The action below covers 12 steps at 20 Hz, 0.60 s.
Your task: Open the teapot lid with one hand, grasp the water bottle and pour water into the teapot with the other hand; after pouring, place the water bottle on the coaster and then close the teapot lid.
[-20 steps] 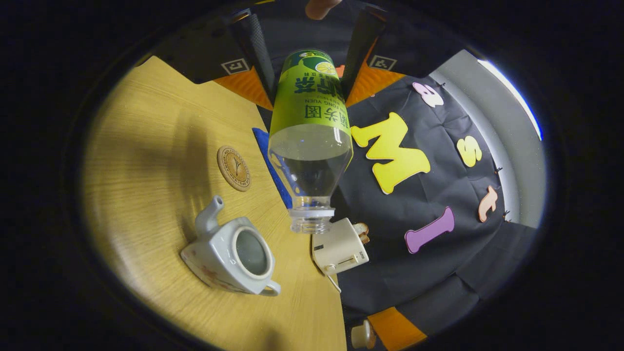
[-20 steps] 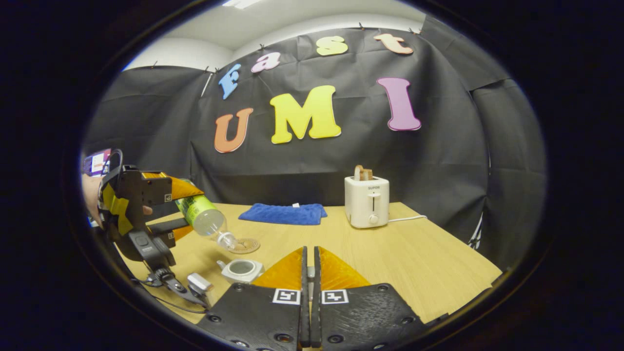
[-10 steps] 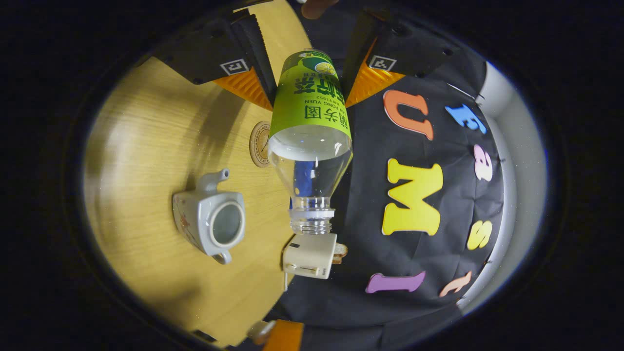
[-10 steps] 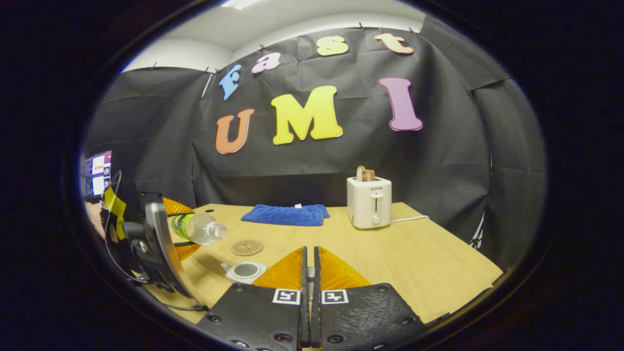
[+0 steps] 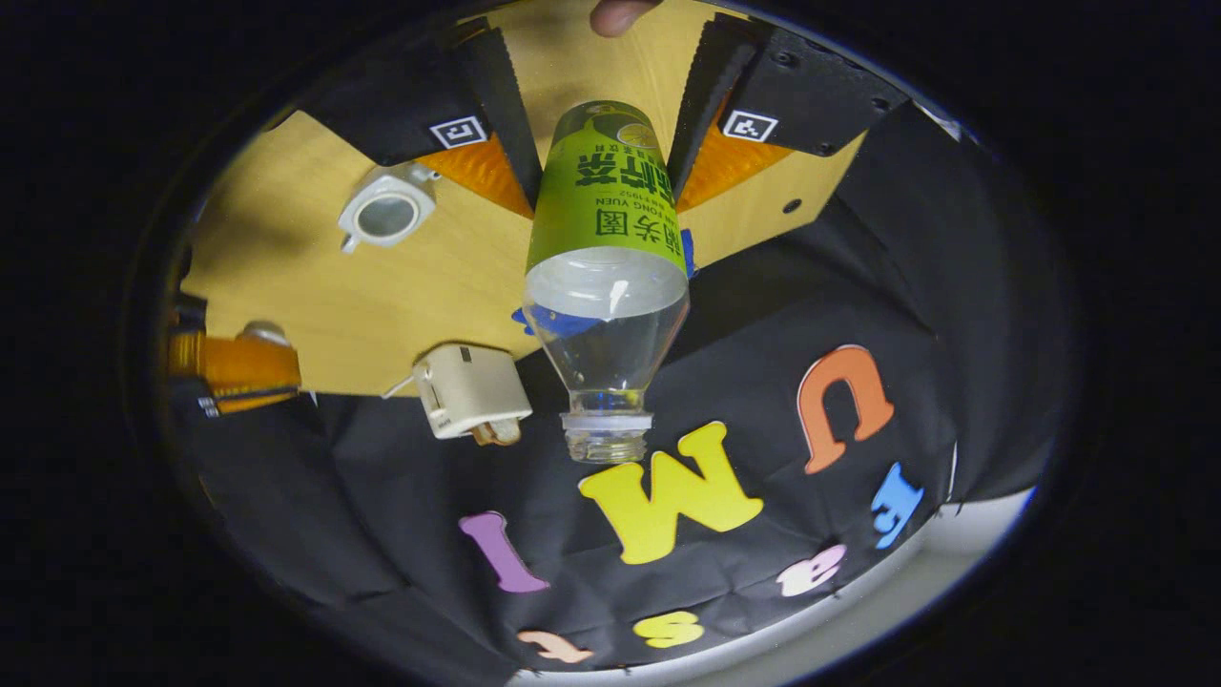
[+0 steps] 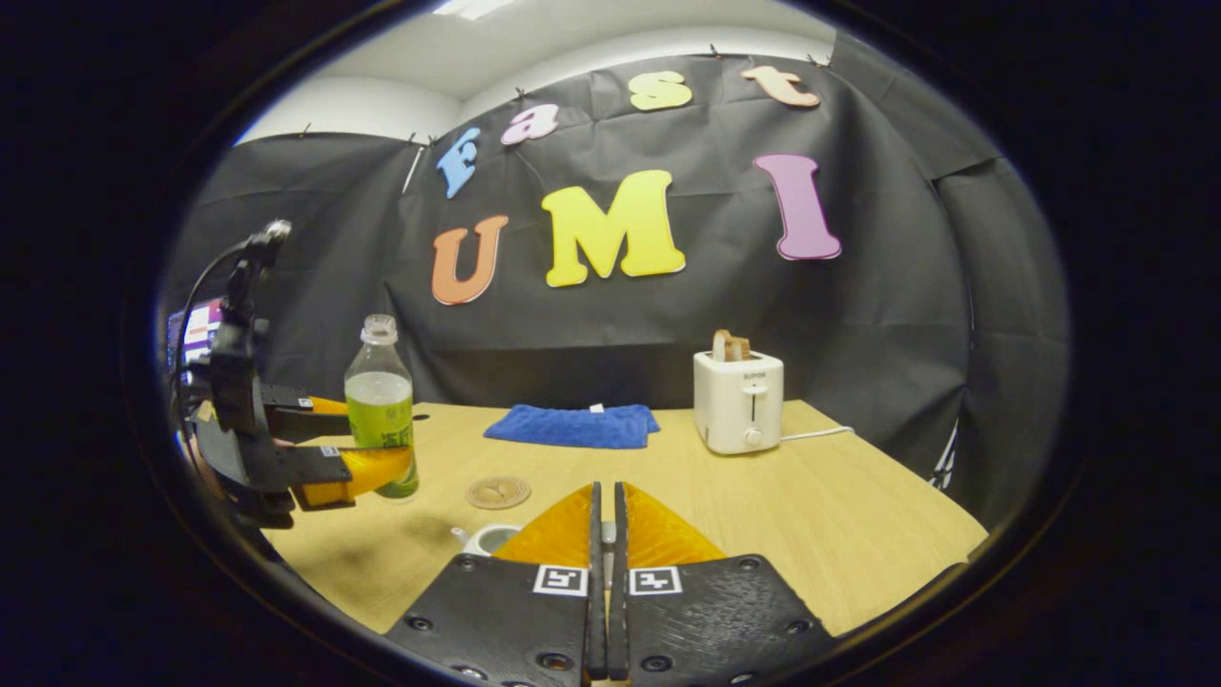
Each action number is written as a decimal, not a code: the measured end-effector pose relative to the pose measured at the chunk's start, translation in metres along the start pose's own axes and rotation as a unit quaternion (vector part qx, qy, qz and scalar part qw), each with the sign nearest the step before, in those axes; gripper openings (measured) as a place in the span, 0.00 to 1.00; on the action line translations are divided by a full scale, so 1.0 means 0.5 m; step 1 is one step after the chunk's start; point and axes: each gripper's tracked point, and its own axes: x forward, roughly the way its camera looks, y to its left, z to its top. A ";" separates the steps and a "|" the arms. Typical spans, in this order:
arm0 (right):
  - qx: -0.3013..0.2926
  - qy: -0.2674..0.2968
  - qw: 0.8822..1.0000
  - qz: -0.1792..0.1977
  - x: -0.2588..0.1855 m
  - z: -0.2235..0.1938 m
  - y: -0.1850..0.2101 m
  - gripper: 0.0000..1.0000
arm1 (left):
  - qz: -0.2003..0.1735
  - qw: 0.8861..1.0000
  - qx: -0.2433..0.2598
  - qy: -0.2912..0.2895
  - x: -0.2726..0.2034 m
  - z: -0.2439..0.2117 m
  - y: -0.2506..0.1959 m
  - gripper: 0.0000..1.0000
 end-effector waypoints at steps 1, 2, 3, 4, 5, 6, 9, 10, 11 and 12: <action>-0.003 0.000 1.000 0.002 0.001 0.002 0.004 0.01 | -0.002 0.999 -0.036 -0.007 0.005 0.008 0.001 0.75; -0.005 0.001 1.000 0.002 0.001 0.002 0.006 0.01 | -0.004 0.998 -0.066 -0.014 0.014 0.014 0.002 0.75; -0.006 0.001 1.000 0.003 0.002 0.003 0.008 0.01 | -0.001 0.996 -0.086 -0.022 0.025 0.023 0.010 0.75; -0.006 0.002 1.000 0.004 0.003 0.002 0.009 0.01 | 0.002 0.995 -0.100 -0.030 0.034 0.033 0.017 0.75; -0.006 0.001 1.000 0.004 0.005 0.003 0.011 0.01 | 0.002 0.993 -0.113 -0.041 0.046 0.045 0.019 0.75; -0.007 0.002 1.000 0.005 0.007 0.002 0.014 0.01 | 0.001 0.991 -0.122 -0.051 0.059 0.056 0.021 0.75; -0.008 0.005 1.000 0.007 0.013 -0.002 0.022 0.01 | 0.007 0.988 -0.133 -0.078 0.095 0.082 0.033 0.75; -0.009 0.007 1.000 0.008 0.016 -0.005 0.024 0.01 | 0.006 0.988 -0.132 -0.083 0.110 0.089 0.034 0.75; -0.010 0.008 1.000 0.009 0.018 -0.006 0.027 0.01 | 0.004 0.988 -0.131 -0.088 0.124 0.097 0.032 0.74; -0.010 0.009 1.000 0.009 0.019 -0.007 0.028 0.01 | 0.001 0.988 -0.127 -0.091 0.141 0.104 0.030 0.75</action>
